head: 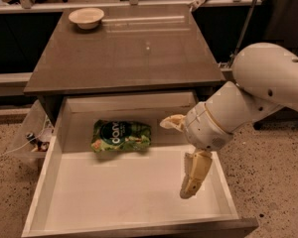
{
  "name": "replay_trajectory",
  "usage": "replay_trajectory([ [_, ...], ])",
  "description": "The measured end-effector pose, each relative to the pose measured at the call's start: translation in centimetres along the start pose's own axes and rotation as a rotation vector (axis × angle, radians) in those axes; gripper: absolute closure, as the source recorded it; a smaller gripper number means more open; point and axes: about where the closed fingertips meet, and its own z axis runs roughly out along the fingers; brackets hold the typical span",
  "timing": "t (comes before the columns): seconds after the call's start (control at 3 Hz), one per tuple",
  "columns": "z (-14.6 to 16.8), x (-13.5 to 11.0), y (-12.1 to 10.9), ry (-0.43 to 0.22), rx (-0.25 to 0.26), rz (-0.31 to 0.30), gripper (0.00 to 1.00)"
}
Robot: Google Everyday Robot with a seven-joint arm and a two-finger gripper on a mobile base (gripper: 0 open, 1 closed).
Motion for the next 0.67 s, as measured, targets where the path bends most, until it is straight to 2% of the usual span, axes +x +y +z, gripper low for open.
replay_trajectory([
  [0.33, 0.2, 1.5, 0.1, -0.065, 0.096, 0.093, 0.0],
  [0.67, -0.5, 3.6, -1.6, -0.092, 0.27, 0.191, 0.0],
])
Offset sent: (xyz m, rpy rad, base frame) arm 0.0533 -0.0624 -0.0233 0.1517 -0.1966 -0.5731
